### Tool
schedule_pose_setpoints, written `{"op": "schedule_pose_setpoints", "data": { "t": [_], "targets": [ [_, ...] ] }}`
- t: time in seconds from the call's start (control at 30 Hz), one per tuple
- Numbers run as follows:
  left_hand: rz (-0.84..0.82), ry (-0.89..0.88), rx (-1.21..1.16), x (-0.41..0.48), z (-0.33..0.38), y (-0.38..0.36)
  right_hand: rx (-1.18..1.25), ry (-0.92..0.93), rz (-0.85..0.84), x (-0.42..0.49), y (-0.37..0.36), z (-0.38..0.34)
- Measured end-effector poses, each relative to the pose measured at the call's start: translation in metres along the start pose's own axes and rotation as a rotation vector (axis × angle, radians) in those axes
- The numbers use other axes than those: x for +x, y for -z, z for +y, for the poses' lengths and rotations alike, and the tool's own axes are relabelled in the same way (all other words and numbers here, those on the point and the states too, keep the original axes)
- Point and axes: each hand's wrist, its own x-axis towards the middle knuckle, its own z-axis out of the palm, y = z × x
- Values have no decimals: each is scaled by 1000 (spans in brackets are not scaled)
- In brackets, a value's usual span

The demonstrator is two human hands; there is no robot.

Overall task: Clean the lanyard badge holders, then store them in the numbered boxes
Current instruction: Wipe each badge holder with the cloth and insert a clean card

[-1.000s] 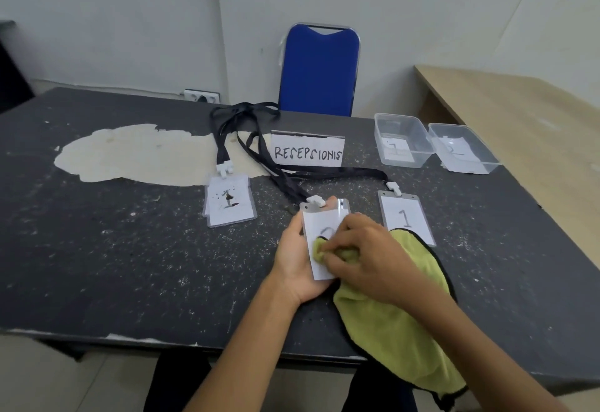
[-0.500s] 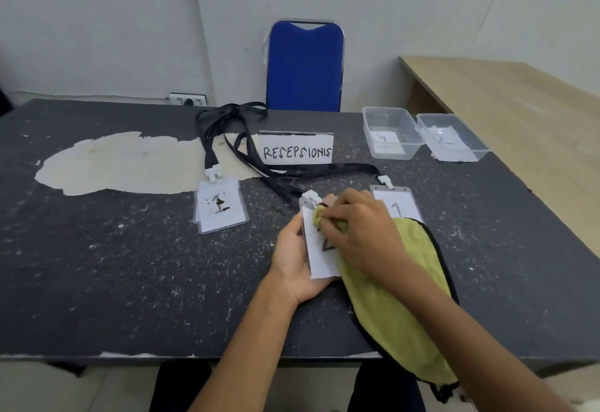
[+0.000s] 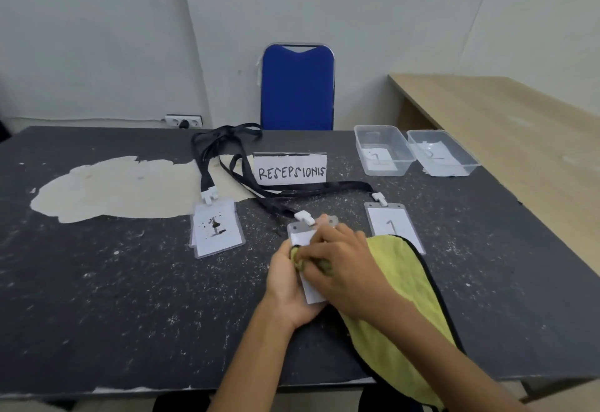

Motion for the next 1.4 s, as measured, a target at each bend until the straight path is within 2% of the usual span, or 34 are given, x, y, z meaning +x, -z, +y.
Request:
{"op": "schedule_pose_setpoints", "data": {
  "t": [0.13, 0.2, 0.33, 0.5, 0.63, 0.7, 0.87, 1.03, 1.2, 1.33, 1.4],
  "targets": [
    [-12, -16, 44, 0, -3, -9, -33, -129, 55, 3, 9, 20],
    [-19, -19, 37, -1, -3, -7, -35, -134, 100, 11, 3, 10],
    [-22, -39, 40, -5, -2, -9, -26, -79, 28, 0, -3, 4],
    [18, -79, 112, 1, -4, -11, 13, -191, 116, 5, 14, 27],
    [-56, -76, 118, -4, -5, -14, 23, -89, 32, -1, 6, 16],
    [-74, -75, 116, -5, -5, -15, 9, -99, -15, -8, 12, 23],
    [-36, -101, 147, -2, -5, -15, -22, -162, 156, 7, 13, 26],
    [-20, -51, 115, -3, -4, -12, 57, -78, 40, -14, 11, 25],
    [-6, -98, 113, -3, -5, -13, 37, -129, 121, -2, 9, 26],
    [45, -102, 45, -3, -4, -7, 45, -73, 49, -16, 4, 17],
    [84, -91, 52, -1, -4, -7, 28, -111, 70, -21, 7, 25]
  ]
}}
